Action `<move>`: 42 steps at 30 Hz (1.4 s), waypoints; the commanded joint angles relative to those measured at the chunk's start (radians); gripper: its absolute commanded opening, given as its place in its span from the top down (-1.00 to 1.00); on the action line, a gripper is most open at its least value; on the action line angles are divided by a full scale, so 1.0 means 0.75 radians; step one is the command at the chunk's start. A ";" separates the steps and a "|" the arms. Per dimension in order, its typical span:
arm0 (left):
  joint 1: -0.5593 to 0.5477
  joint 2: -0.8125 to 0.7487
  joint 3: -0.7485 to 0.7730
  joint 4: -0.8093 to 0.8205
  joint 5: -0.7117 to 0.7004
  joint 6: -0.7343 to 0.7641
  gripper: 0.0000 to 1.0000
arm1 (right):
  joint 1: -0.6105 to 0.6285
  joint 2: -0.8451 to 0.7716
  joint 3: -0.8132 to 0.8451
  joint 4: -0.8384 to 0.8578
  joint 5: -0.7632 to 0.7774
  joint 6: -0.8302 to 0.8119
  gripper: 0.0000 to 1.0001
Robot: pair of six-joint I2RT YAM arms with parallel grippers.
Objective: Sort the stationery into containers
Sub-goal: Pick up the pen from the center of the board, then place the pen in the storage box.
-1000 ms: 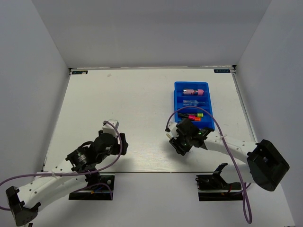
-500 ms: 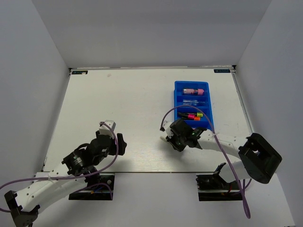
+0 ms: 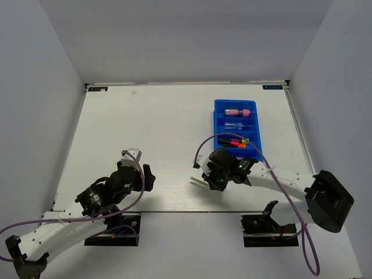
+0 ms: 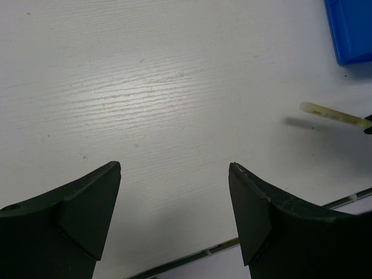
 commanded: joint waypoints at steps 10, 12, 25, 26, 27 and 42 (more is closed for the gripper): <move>-0.006 0.038 0.013 0.019 0.030 0.013 -0.70 | 0.006 -0.128 0.479 -0.245 0.109 -0.252 1.00; -0.008 0.027 0.013 0.003 0.032 0.017 -0.70 | -0.012 -0.134 0.523 -0.241 0.309 -0.289 1.00; -0.006 0.023 0.026 0.023 0.065 0.050 -0.70 | -0.249 -0.394 0.357 -0.238 0.724 -0.733 1.00; -0.006 0.025 0.026 0.019 0.067 0.050 -0.70 | -0.272 -0.390 0.357 -0.259 0.704 -0.772 1.00; -0.006 0.021 0.024 0.023 0.065 0.046 -0.70 | -0.298 -0.384 0.363 -0.332 0.693 -0.782 1.00; -0.008 0.025 0.005 0.029 0.096 0.044 -0.70 | -0.534 -0.239 0.416 -0.707 0.108 -1.377 1.00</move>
